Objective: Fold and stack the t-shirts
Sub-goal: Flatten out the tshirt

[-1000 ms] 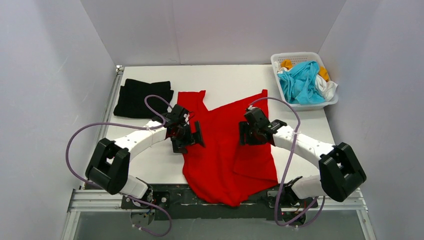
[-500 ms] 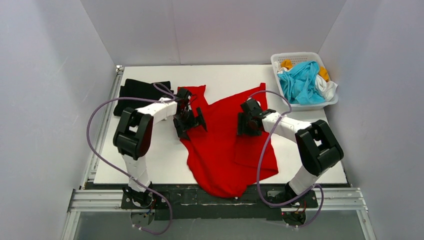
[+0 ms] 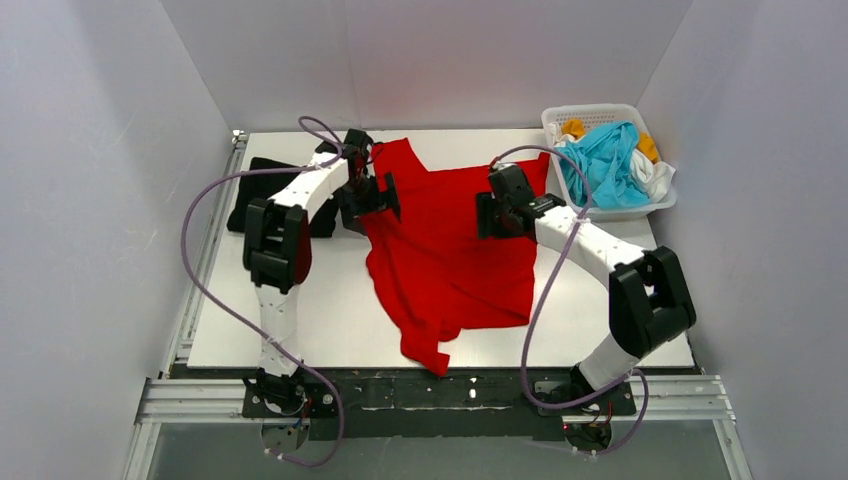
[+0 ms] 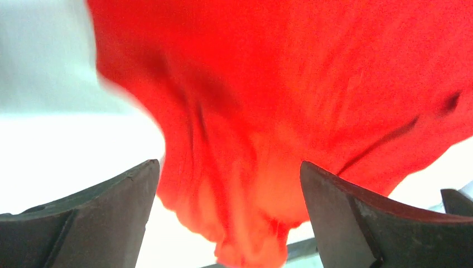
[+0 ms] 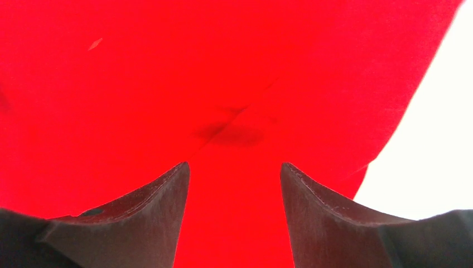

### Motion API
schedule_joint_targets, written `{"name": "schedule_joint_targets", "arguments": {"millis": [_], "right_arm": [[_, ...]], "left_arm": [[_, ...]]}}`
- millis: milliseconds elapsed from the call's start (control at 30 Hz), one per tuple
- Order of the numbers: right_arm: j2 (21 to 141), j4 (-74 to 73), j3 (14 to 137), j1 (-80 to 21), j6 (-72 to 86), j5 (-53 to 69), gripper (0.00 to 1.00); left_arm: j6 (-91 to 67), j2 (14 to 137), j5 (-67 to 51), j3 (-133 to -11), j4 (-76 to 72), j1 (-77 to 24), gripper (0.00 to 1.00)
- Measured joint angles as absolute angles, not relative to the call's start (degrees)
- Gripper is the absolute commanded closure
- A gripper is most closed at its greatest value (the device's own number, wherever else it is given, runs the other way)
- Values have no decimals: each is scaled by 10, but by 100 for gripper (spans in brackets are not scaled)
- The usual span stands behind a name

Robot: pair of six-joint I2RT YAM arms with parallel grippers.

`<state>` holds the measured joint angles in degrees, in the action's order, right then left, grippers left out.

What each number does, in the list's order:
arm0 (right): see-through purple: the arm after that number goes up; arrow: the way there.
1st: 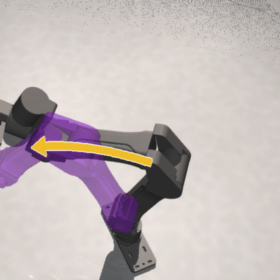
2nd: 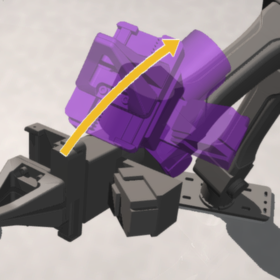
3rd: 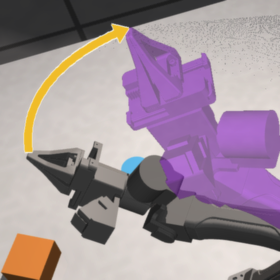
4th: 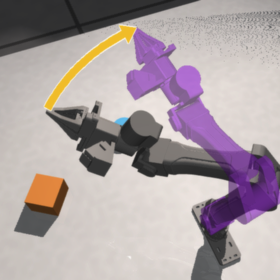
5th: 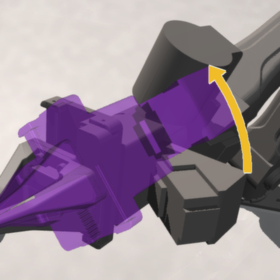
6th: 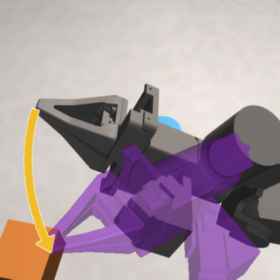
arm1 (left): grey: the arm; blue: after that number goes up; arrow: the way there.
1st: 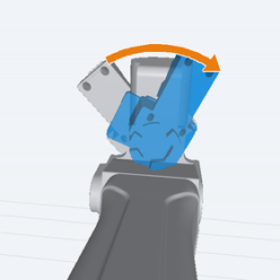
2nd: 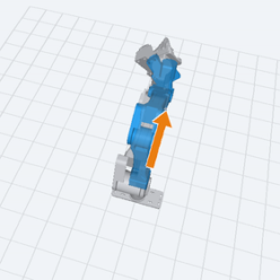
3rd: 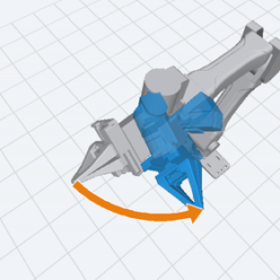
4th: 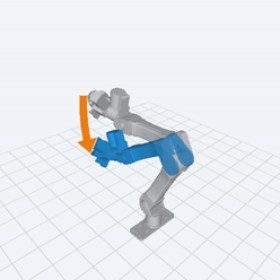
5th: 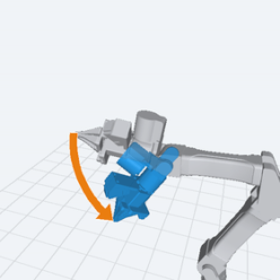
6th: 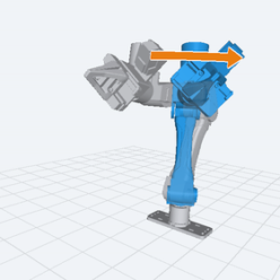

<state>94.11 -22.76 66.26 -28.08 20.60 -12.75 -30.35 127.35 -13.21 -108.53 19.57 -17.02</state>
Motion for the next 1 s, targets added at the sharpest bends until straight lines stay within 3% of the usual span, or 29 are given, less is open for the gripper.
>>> {"name": "schedule_joint_targets", "arguments": {"millis": [133,267,367,567,800,933,1000], "right_arm": [[902,-225,649,-346,195,-96,36],[929,-226,648,-408,197,-81,40],[967,-234,648,-424,202,-77,41],[1011,-240,639,-435,212,-81,46],[1018,-241,638,-437,222,-100,58],[1008,-238,625,-437,229,-105,79],[993,-239,609,-437,237,-110,86]], "left_arm": [[-295,1109,-131,-922,187,-195,2],[-312,917,-156,-750,140,-239,2],[-333,849,-177,-660,115,-264,2],[-376,865,-184,-547,50,-276,2],[-413,914,-204,-532,-36,-276,2],[-411,940,-172,-546,-12,-276,15],[-409,954,-152,-560,11,-276,29]]}}
